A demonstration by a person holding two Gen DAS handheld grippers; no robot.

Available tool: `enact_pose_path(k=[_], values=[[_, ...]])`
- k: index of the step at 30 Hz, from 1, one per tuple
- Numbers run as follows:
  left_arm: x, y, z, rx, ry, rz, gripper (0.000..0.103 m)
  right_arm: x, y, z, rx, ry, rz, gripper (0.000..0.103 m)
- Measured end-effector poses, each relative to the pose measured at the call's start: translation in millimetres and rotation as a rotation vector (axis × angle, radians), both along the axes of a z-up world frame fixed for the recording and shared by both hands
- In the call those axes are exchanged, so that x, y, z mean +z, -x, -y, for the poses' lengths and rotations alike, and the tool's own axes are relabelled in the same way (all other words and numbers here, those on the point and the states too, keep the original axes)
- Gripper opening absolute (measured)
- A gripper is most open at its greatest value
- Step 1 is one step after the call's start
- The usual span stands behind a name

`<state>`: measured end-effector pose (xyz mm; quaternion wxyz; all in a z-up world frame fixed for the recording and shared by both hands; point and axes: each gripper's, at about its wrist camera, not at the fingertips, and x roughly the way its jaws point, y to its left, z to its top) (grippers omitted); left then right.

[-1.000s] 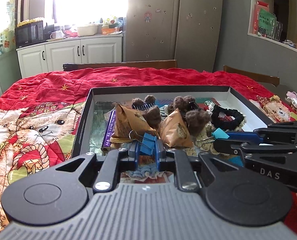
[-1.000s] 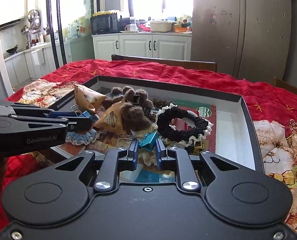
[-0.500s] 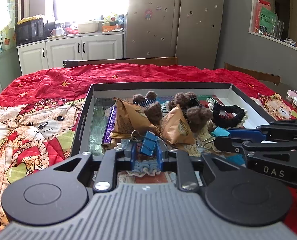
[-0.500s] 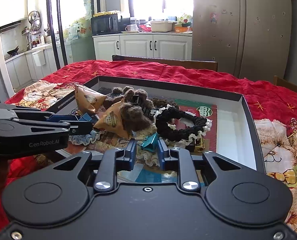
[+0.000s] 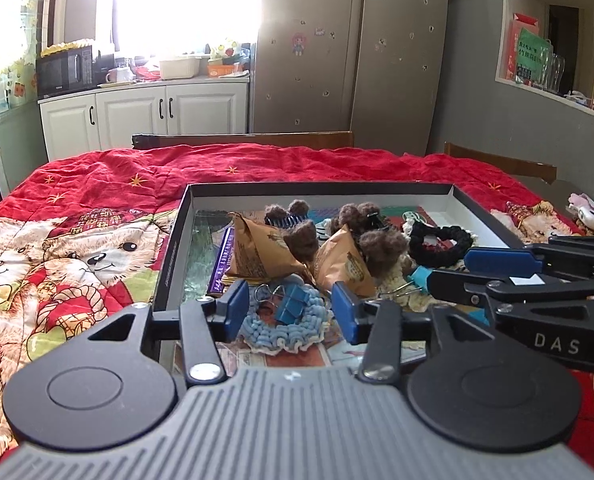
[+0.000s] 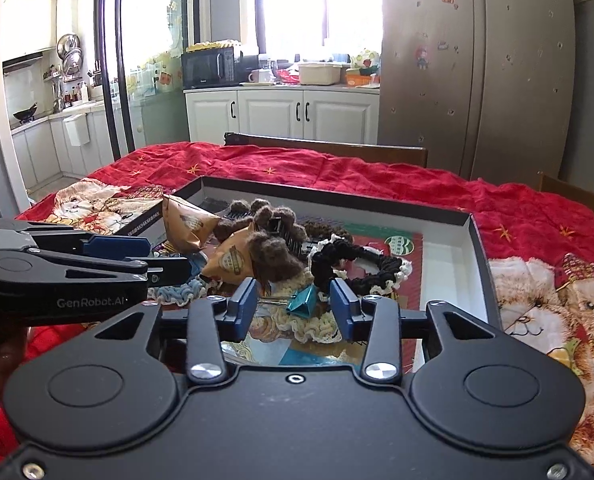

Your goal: Organize objects

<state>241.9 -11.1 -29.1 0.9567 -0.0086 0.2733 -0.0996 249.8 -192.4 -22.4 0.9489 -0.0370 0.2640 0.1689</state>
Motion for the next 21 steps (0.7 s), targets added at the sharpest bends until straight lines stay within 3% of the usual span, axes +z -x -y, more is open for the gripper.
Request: enact_pose_path(k=[5,10,21], values=[[7,10,-3,0.013,0.006,0.005,0.066,9,11,1,-0.021,0.004,0.017,0.043],[18,26,-5,0.039,0.0,0.031,0.079,20,25,5,-0.043,-0.003,0.031,0.048],[38,72,0,0.028,-0.017,0.071,0.087,36,68,13,-0.054,-0.016,0.051,0.056]])
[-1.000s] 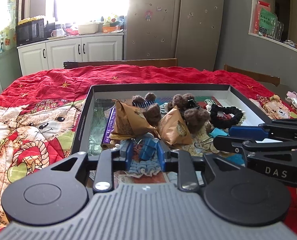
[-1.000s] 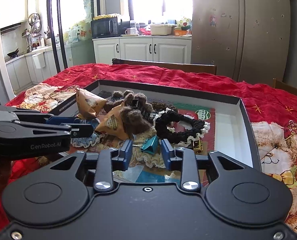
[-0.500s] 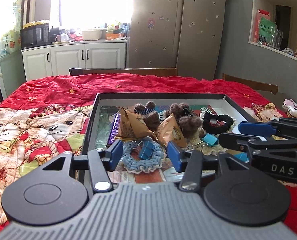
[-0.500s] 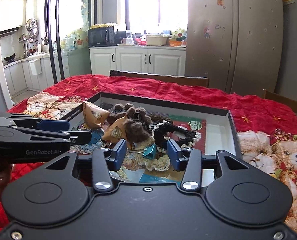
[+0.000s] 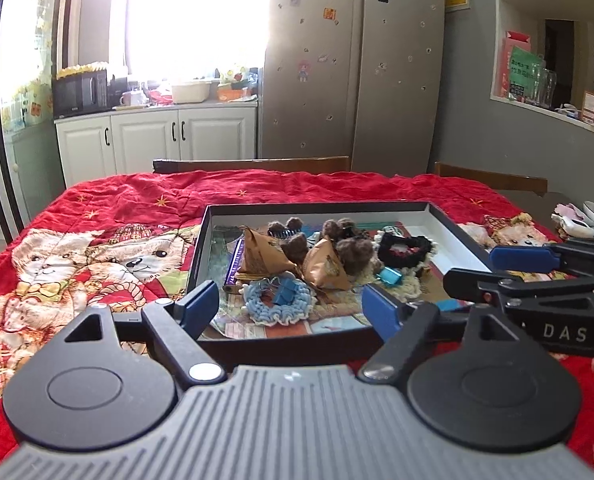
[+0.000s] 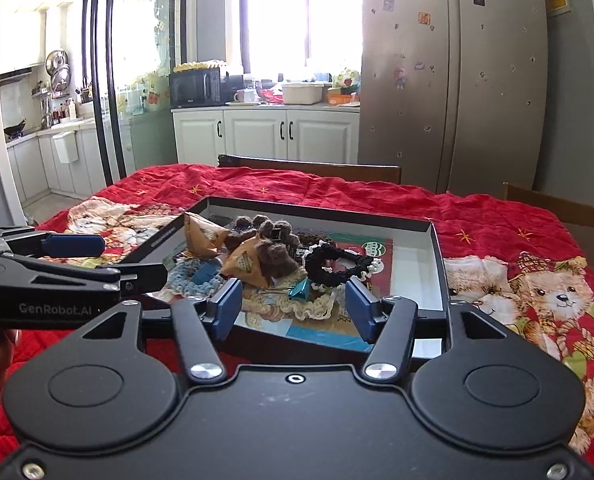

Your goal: Organize objects

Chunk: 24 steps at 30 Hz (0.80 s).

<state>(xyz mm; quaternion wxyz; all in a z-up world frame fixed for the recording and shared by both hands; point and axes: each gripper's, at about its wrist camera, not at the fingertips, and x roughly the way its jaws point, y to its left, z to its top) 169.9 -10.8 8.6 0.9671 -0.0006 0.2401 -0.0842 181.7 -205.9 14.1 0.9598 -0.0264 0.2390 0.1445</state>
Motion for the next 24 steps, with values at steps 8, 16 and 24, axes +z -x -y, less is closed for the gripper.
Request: enact_pose_path(k=[8,16,24], values=[[14,33,0,0.003,0.007,0.025,0.093,18,40,4,0.001,0.0,0.043,0.061],[25,66,-5,0.019,0.013,0.046,0.103,35,85,13,-0.021,-0.006,0.066,0.069],[26,97,-7,0.03,-0.001,0.042,0.103,42,119,23,-0.056,-0.024,0.07,0.08]])
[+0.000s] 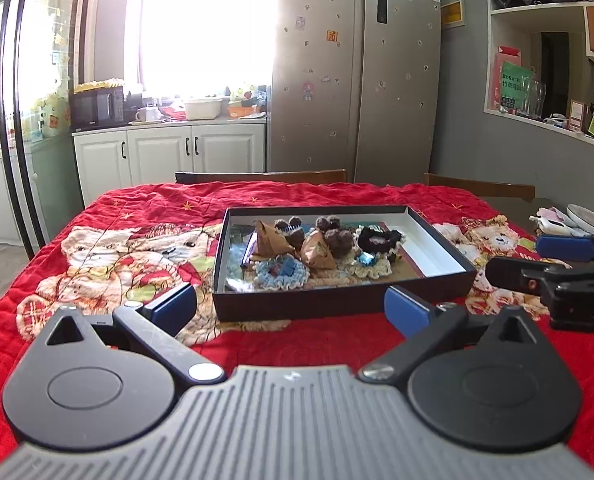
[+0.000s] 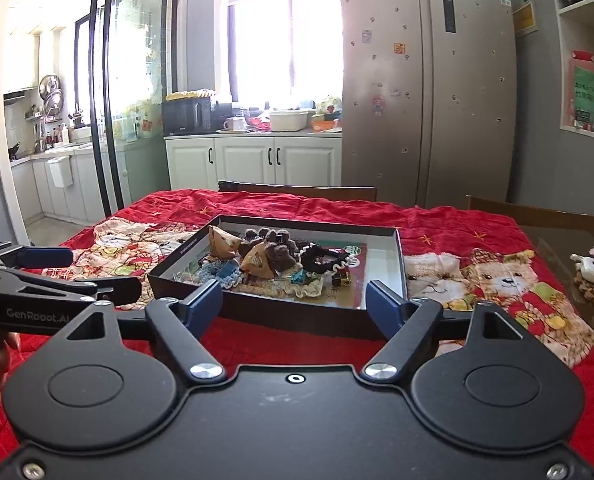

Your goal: Organize objects

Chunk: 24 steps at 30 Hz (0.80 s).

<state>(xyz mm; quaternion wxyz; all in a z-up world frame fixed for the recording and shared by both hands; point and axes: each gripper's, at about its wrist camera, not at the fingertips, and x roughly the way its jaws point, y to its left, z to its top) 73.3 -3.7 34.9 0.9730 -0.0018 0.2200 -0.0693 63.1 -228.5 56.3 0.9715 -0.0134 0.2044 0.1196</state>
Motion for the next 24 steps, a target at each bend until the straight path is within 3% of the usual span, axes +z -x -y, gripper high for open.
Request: enact_pose_path(k=[6,24], values=[[-3,23,5,0.001,-0.037,0.009,0.103,-1,17,3,-0.034,-0.001,-0.013,0.085],[-11,46,-1,0.027,0.002,-0.032,0.103,-16,39,-2,-0.078,0.005,-0.068,0.089]])
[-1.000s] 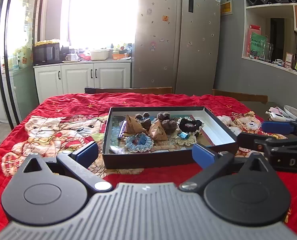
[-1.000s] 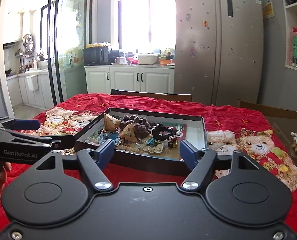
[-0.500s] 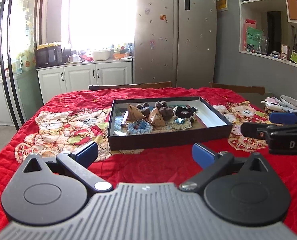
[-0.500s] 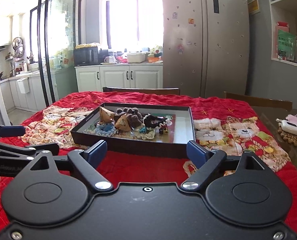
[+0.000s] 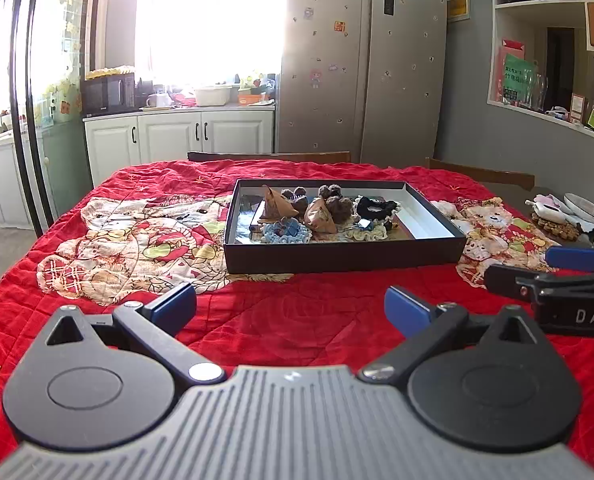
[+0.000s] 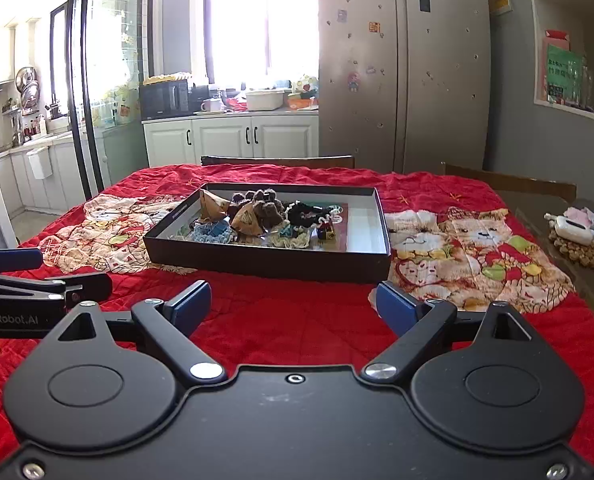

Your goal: Organize objects

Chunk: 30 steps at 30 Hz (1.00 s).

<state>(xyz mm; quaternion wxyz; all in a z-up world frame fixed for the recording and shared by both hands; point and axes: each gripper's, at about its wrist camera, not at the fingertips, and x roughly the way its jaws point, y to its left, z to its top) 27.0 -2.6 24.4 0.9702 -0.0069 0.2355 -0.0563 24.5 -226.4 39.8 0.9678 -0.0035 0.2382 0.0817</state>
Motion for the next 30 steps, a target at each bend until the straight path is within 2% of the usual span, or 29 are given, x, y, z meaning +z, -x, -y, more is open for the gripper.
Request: enact_pose_path(k=[12,20,30], values=[[-1,2,4,-0.01,-0.011,-0.015,0.103,-6,0,-6,-0.014,0.01,-0.027,0.09],[-4,0,3,-0.017,0.021,-0.033,0.103,-11,-3,-5,-0.016,0.008,-0.04,0.09],[-5,0,8,-0.011,0.006,-0.034,0.103,-16,-6,-7,-0.009,0.01,-0.056,0.09]])
